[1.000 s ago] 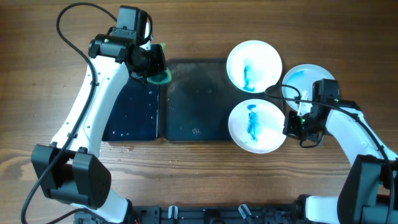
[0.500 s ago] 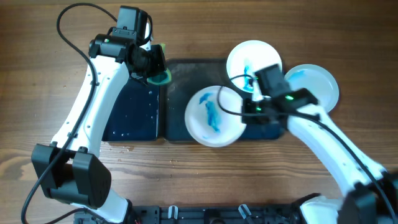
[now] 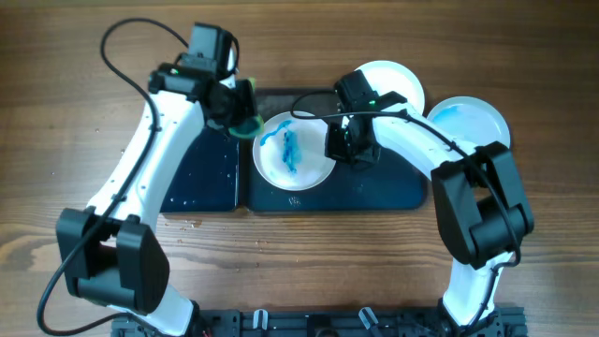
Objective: Clean dirty plates on tray and stack at the side
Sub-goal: 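Grip the lower-right plate's rim with the right gripper, pull it center, then scrub the held plate with the sponge in the left gripper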
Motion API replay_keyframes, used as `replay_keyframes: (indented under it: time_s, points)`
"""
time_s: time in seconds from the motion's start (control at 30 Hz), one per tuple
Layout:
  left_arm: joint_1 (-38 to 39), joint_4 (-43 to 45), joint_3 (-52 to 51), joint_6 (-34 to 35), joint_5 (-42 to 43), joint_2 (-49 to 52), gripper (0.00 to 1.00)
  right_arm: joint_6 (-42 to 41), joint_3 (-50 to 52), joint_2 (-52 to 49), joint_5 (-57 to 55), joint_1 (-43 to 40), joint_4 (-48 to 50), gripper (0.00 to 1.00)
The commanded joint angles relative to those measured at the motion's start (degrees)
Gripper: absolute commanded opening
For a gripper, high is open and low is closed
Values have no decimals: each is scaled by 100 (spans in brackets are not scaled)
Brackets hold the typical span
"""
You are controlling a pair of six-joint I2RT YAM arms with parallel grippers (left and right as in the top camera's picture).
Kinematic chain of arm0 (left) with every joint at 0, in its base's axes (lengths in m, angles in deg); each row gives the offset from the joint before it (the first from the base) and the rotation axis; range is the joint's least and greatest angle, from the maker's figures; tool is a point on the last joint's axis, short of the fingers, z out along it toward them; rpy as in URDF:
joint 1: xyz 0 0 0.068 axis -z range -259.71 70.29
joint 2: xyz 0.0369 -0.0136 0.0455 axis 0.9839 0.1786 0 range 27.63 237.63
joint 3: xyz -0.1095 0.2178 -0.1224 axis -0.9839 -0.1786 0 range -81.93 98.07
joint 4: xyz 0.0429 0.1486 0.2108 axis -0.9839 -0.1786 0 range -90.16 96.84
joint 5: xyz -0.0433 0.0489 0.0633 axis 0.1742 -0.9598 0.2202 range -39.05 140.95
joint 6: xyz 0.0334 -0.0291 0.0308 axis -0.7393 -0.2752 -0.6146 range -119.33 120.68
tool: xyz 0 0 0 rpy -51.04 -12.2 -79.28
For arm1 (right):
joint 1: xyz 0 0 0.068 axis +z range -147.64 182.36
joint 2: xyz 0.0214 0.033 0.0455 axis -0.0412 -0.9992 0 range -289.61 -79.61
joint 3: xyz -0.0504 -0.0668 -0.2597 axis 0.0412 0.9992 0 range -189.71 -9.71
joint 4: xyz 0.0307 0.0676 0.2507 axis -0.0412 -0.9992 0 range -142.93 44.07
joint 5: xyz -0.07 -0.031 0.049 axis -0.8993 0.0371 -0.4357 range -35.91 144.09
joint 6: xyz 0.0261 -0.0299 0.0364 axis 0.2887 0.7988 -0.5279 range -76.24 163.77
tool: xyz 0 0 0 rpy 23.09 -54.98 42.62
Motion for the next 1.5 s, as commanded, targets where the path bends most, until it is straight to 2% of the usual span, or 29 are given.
replay_keyframes:
  time_s: [0.0,0.17,0.4,0.47,0.6,0.67,0.73,0.83,1.0,1.1,1.23,1.37,1.47]
  points:
    - [286,920,-721,223,181,81,4,-35,-96,-81,308,-87,28,4]
    - [802,1550,-911,190,181,992,4,7,-96,-81,321,-72,33,4]
    - [881,1410,-911,173,308,1705,4,44,-96,-81,334,-72,33,4]
    - [879,1338,-911,76,643,1775,4,46,-96,-81,350,-72,37,4]
    - [911,1056,-911,-452,2612,1775,4,50,-96,-81,350,-72,28,4]
    - [962,1025,-911,-518,2785,1775,4,48,-96,-81,350,-72,37,4]
    - [966,1215,-911,-483,2485,1775,4,48,-96,-81,350,-72,35,4]
    - [898,1727,-911,0,1580,1773,4,111,-96,-81,352,-72,17,4]
    - [791,2597,-911,562,-400,1773,4,111,-96,-81,350,-72,22,4]
    - [793,2415,-903,1025,-1150,1759,4,107,-96,-81,350,-72,31,4]
    - [793,1770,-839,988,-1115,1746,4,109,-96,-81,350,-72,31,4]
    - [791,796,-798,111,-227,1746,4,111,-96,-81,350,-72,31,4]
    - [793,332,-798,-1169,1554,1746,4,103,-96,-81,356,-72,33,4]
